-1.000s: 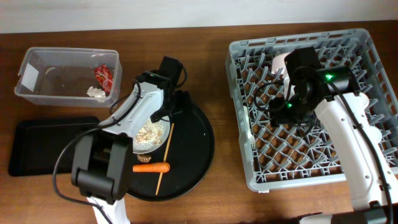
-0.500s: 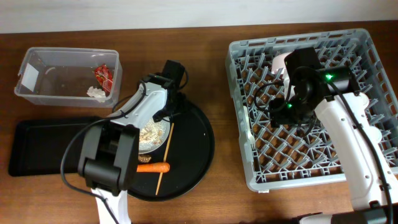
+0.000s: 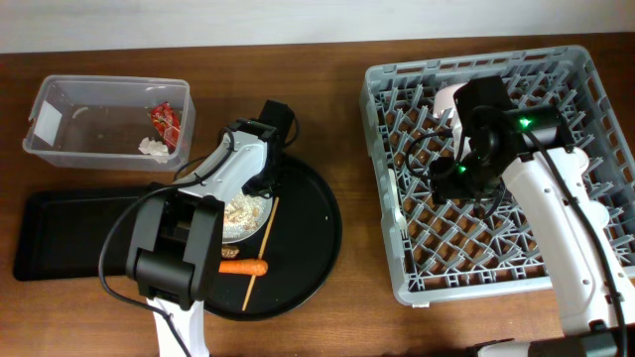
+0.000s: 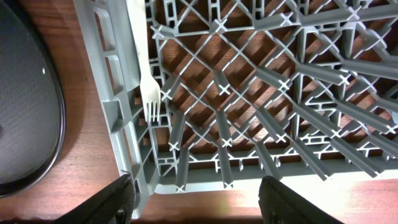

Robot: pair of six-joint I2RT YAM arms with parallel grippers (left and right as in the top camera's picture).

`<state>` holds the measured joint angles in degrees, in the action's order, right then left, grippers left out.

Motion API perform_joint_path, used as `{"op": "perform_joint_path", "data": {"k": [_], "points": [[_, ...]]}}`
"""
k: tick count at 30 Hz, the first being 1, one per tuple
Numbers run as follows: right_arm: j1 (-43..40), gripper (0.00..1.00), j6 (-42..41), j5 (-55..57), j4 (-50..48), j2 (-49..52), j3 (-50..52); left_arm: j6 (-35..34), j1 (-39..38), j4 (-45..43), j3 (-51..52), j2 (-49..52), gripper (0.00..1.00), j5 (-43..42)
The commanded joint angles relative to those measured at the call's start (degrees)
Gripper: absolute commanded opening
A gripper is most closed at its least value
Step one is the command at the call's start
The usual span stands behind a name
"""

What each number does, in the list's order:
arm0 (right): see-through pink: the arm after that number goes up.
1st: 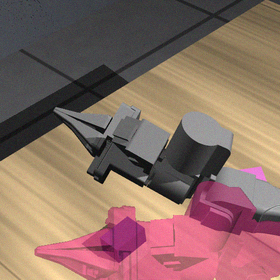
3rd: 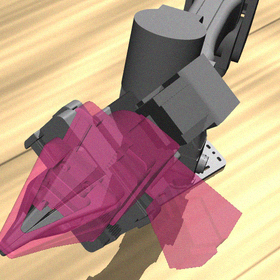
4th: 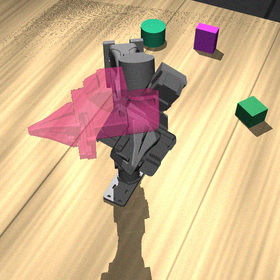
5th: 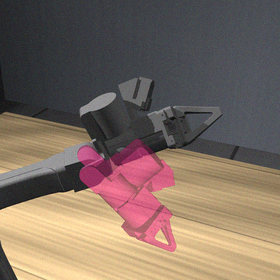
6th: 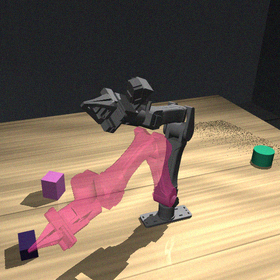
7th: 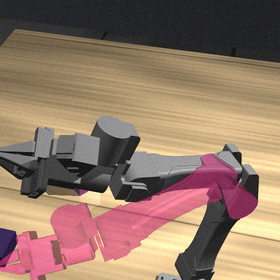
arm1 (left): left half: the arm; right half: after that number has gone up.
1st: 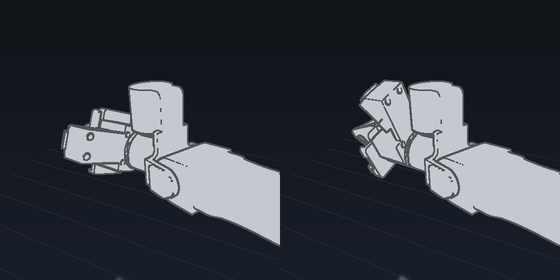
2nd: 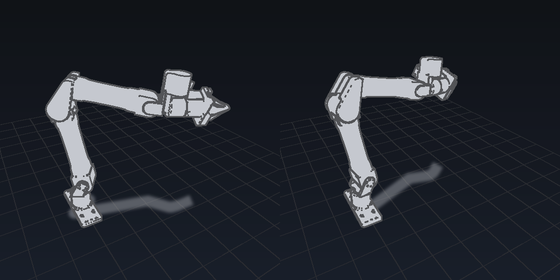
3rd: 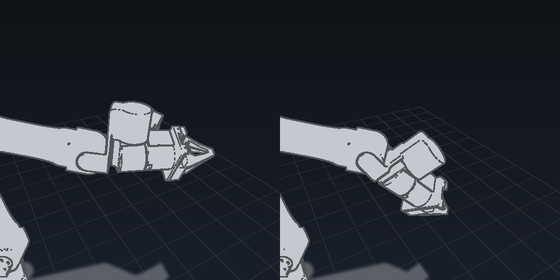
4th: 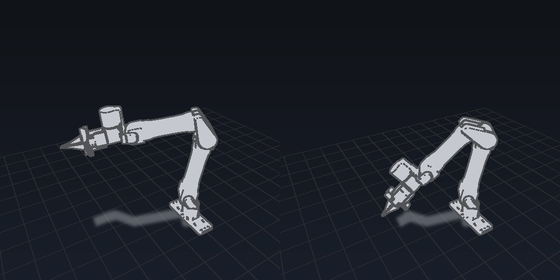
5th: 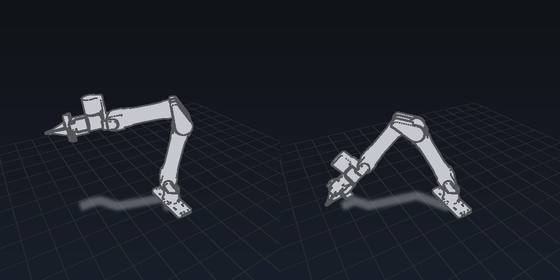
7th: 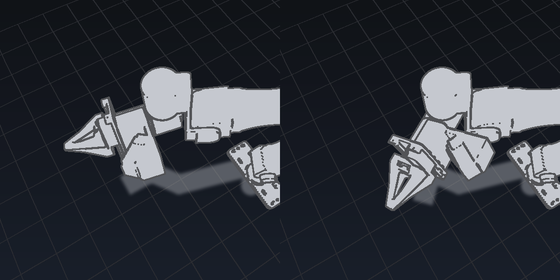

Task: Sort waste into correct bins and load items into the dishwasher rack
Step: 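Grasp the rim of the white plate of rice with the left gripper, then tip the plate's rice and shells onto the small black tray with left gripper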

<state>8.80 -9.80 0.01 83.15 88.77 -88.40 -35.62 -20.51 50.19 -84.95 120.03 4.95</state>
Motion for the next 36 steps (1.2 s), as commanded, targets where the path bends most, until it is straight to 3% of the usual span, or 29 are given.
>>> {"op": "perform_joint_path", "data": {"k": [1,4,15,36], "points": [[-0.20,0.67,0.59,0.28,0.04,-0.28,-0.74,0.50,-0.11,1.36,0.55,2.12,0.07,-0.31],[-0.20,0.67,0.57,0.28,0.11,-0.28,-0.74,0.50,-0.07,2.36,0.55,2.12,0.01,0.31],[-0.20,0.67,1.05,0.72,1.11,-0.28,-0.74,0.50,-0.09,6.99,-0.02,2.10,0.01,0.50],[-0.20,0.67,2.08,0.72,0.83,-0.28,-0.74,1.38,-0.13,26.29,-16.85,2.10,0.00,0.92]]}}
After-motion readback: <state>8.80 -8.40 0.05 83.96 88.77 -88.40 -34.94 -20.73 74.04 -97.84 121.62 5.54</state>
